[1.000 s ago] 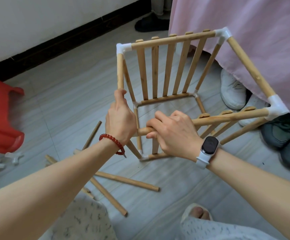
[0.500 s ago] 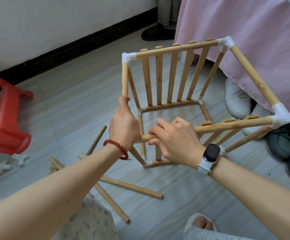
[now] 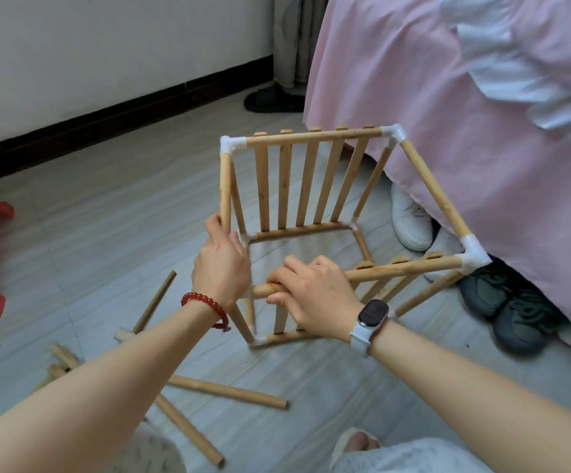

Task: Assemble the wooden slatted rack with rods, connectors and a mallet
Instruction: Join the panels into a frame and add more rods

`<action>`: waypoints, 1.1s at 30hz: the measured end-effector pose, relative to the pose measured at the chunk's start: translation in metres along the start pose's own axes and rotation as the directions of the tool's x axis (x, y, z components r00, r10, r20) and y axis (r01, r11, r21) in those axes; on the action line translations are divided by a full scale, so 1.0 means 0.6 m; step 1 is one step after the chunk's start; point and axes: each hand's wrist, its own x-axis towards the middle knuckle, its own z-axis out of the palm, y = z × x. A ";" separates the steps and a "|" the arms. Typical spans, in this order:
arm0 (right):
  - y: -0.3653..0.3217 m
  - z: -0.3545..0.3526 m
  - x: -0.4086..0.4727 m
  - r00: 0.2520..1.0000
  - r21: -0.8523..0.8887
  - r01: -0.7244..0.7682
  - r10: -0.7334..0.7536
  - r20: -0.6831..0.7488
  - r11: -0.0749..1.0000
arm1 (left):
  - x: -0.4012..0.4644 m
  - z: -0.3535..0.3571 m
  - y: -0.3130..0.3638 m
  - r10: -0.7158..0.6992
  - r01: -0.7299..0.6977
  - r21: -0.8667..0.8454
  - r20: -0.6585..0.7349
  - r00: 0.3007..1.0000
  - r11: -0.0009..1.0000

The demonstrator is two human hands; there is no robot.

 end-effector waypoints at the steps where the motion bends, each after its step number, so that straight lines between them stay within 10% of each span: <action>1: -0.002 -0.009 -0.004 0.999 0.033 -0.009 0.008 0.043 0.999 | -0.002 0.000 0.000 0.011 -0.012 0.023 0.013 1.000 1.000; 4: 0.023 -0.055 -0.031 0.991 0.209 -0.123 0.108 0.082 0.970 | -0.004 0.001 0.007 0.065 -0.069 0.059 0.065 0.996 0.996; 7: 0.096 -0.110 -0.081 0.903 0.213 -0.328 0.372 -0.215 0.920 | 0.010 -0.008 0.004 0.105 -0.110 0.054 0.086 0.991 0.992; 10: 0.188 -0.147 -0.120 0.510 0.287 -0.762 0.811 -0.285 0.580 | 0.033 -0.025 0.000 0.132 -0.144 0.135 0.092 0.987 0.980; 13: 0.228 -0.151 -0.136 0.194 0.462 -0.876 0.979 0.068 0.141 | 0.053 -0.037 0.012 0.181 -0.175 0.409 0.026 0.983 0.895; 17: 0.184 -0.148 -0.136 0.264 0.476 -0.867 0.946 0.191 0.146 | 0.016 -0.008 0.086 0.410 -0.391 0.427 0.053 0.911 0.815; 22: 0.118 -0.122 -0.132 0.297 0.486 -0.869 0.886 0.356 0.095 | -0.114 0.082 0.177 0.468 -0.665 0.167 0.587 0.660 0.728; 33: 0.069 -0.109 -0.136 0.256 0.216 -0.949 0.960 0.110 0.228 | -0.147 0.103 0.178 0.404 -0.596 0.225 0.552 0.730 0.770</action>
